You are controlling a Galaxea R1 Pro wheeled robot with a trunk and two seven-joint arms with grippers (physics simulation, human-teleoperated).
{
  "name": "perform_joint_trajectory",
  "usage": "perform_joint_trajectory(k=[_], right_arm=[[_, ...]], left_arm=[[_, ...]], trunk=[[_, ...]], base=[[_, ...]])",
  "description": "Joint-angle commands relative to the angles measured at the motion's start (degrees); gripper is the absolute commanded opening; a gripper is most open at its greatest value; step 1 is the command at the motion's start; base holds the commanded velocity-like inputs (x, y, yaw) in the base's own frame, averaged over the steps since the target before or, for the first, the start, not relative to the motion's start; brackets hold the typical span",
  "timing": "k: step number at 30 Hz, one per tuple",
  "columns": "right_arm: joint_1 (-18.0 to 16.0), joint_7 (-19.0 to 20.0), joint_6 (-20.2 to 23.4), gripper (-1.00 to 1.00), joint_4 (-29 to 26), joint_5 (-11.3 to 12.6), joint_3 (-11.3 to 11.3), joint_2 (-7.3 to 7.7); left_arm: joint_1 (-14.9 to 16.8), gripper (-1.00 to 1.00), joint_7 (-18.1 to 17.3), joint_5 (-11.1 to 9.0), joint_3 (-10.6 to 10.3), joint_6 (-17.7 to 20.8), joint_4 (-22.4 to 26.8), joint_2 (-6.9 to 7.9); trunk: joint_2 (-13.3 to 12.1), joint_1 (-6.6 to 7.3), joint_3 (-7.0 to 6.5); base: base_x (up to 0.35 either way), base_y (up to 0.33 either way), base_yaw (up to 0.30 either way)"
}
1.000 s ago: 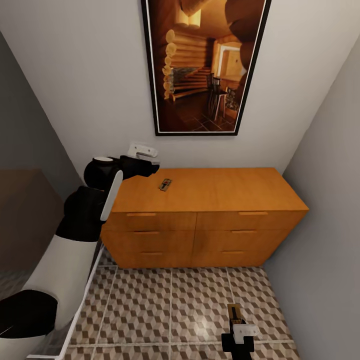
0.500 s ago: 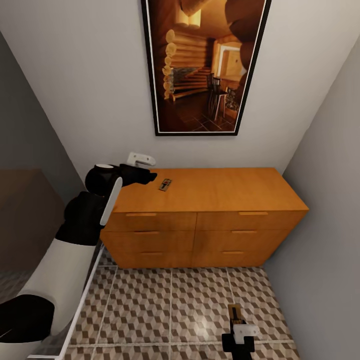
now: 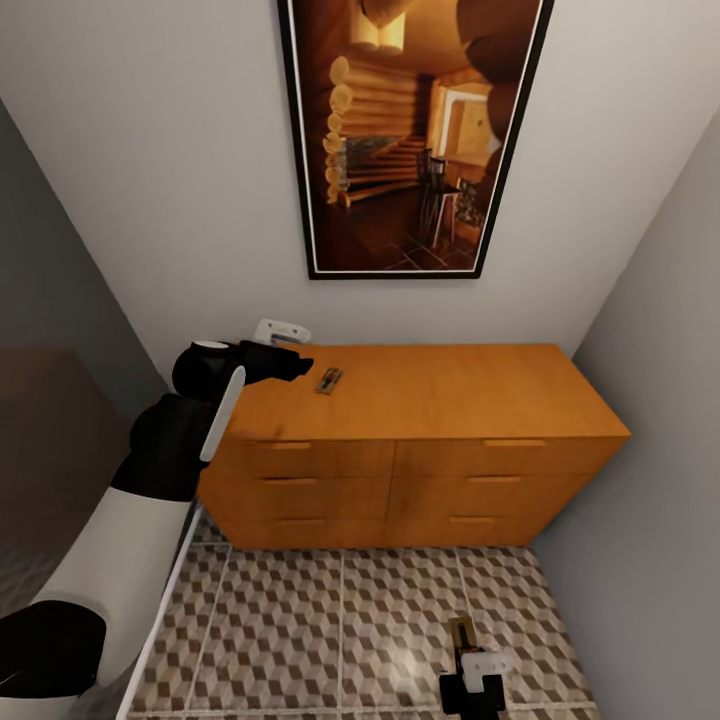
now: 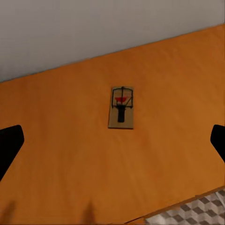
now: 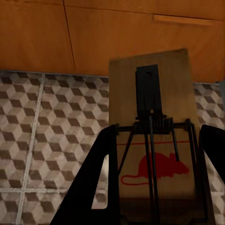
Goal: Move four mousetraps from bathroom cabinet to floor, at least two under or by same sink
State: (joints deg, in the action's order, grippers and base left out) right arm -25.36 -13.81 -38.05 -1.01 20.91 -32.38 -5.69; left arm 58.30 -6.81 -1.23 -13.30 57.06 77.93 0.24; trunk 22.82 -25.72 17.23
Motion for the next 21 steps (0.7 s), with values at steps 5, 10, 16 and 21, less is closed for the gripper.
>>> perform_joint_trajectory(k=[5, 10, 16, 21], right_arm=[[-0.04, -0.18, -0.10, -1.00, 0.04, 0.27, -0.49, -0.09], [-0.04, -0.24, -0.11, -1.00, 0.04, 0.27, -0.49, -0.25], [-0.04, -0.25, -0.12, -1.00, 0.04, 0.27, -0.49, -0.28], [-0.04, -0.25, -0.10, -1.00, 0.04, 0.27, -0.49, -0.29]], left_arm=[[-1.27, 1.00, -0.04, -0.07, -0.06, 0.25, 0.03, 0.03], [-2.50, 1.00, -0.04, -0.02, -0.11, 0.19, -0.68, -0.03], [-3.04, 1.00, -0.02, 0.00, -1.92, -0.51, -3.73, -0.06], [-3.09, 1.00, 0.03, 0.07, -2.29, -1.90, -5.46, -0.06]], trunk=[[0.10, -0.06, 0.10], [0.10, -0.06, 0.10], [0.10, -0.06, 0.10], [0.10, -0.06, 0.10]], base=[[0.267, 0.000, 0.000], [0.217, 0.000, 0.000], [0.107, 0.000, 0.000], [0.012, 0.000, 0.000]])
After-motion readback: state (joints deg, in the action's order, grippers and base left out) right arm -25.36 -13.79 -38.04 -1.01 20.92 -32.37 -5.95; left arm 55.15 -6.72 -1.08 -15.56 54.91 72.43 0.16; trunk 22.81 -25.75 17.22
